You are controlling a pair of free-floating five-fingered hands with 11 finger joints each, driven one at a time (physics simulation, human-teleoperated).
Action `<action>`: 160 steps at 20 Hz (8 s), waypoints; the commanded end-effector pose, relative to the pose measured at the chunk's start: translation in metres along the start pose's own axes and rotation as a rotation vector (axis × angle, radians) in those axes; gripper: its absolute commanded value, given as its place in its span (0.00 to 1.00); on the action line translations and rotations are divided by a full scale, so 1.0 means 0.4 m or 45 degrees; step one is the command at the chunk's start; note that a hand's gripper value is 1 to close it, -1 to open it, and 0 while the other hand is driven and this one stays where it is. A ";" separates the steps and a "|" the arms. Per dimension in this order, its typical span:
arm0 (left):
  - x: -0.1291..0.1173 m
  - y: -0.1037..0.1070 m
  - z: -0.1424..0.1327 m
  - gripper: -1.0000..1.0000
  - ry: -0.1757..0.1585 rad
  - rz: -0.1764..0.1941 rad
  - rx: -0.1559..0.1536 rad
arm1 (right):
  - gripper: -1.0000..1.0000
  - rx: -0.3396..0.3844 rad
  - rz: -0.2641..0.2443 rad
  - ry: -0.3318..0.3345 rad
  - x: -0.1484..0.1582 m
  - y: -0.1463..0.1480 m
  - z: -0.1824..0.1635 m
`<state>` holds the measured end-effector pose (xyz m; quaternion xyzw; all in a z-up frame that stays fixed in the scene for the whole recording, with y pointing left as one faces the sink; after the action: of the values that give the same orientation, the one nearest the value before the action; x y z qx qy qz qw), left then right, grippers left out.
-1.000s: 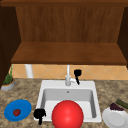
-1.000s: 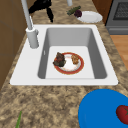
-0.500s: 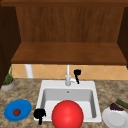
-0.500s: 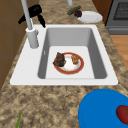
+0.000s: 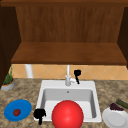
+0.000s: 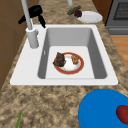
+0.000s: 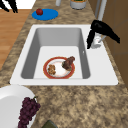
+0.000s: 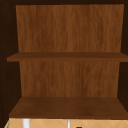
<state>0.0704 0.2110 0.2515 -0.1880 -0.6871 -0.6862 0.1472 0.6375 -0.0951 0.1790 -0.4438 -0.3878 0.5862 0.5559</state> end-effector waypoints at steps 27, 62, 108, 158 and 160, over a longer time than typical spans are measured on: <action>0.000 0.000 0.000 0.50 0.000 0.000 0.000 | 1.00 -0.311 0.153 -0.211 -0.071 0.132 -0.039; 0.000 0.000 0.000 0.50 0.000 0.000 0.000 | 1.00 -1.292 0.233 -0.382 -0.127 0.279 -0.053; 0.000 0.000 0.000 0.50 0.000 0.000 0.000 | 1.00 -1.032 0.549 -0.488 -0.011 0.095 -0.110; 0.000 0.000 0.000 0.50 0.000 0.000 0.000 | 0.00 0.006 0.542 -0.594 -0.138 -0.121 0.055; 0.000 0.000 0.000 0.50 0.000 0.000 0.000 | 0.00 0.032 0.528 -0.596 -0.147 -0.123 0.068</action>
<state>0.0704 0.2110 0.2515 -0.1880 -0.6871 -0.6862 0.1472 0.6326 -0.1449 0.2356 -0.3997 -0.3880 0.7809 0.2828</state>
